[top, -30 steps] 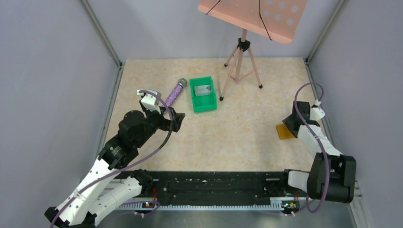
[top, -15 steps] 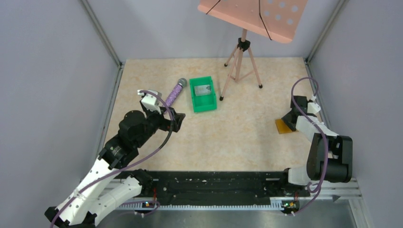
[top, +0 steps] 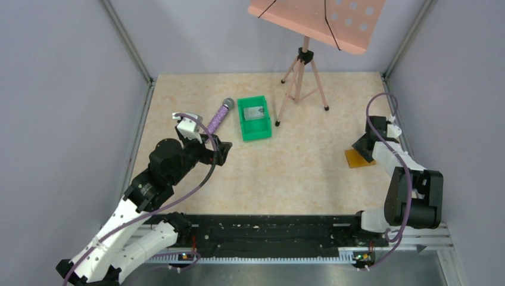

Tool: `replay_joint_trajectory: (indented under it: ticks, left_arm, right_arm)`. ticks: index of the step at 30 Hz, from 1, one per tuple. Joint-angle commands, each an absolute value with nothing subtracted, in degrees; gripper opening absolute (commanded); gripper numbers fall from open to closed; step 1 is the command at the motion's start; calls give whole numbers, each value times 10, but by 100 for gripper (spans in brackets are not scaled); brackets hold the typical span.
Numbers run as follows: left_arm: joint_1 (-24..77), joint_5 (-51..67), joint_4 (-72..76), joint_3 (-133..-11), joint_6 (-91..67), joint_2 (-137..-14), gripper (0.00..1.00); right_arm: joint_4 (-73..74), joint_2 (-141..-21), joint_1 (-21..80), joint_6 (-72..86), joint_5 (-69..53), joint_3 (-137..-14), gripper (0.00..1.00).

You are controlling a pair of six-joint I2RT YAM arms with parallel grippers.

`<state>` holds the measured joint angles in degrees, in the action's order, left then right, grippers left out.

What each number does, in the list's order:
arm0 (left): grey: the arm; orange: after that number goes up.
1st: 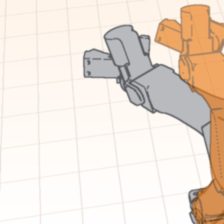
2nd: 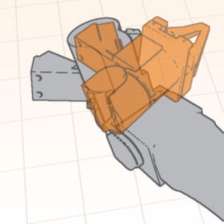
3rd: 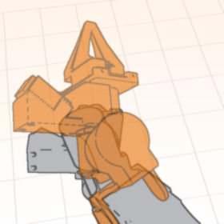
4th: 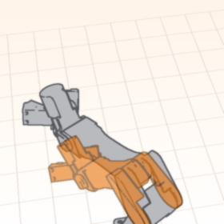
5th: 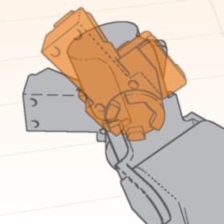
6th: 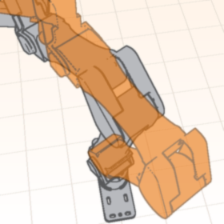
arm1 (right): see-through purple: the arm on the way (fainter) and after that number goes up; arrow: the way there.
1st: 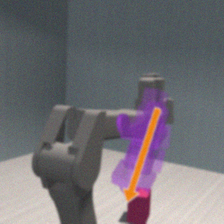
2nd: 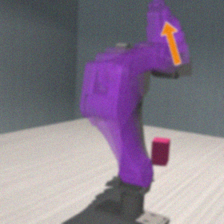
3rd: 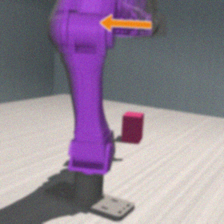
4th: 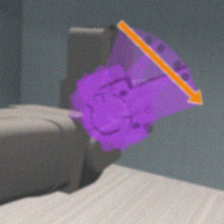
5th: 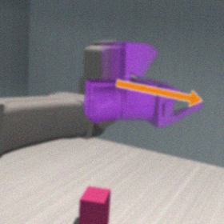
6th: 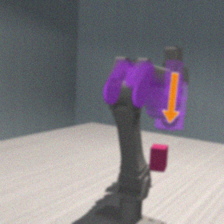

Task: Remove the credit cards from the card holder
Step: Move the card holder to the center of the board.

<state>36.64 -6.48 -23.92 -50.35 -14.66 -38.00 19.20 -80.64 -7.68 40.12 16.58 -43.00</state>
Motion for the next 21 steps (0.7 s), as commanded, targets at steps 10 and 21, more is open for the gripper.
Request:
replay_joint_trajectory:
  ticks: [10,21]
  left_arm:
    - [368,-79,-215,-504,-141,-377,94]
    - [369,-76,-218,-504,-128,-388,94]
  right_arm:
    - [197,-872,-83,357,111,-480,48]
    - [192,-920,-44,273,-18,-453,43]
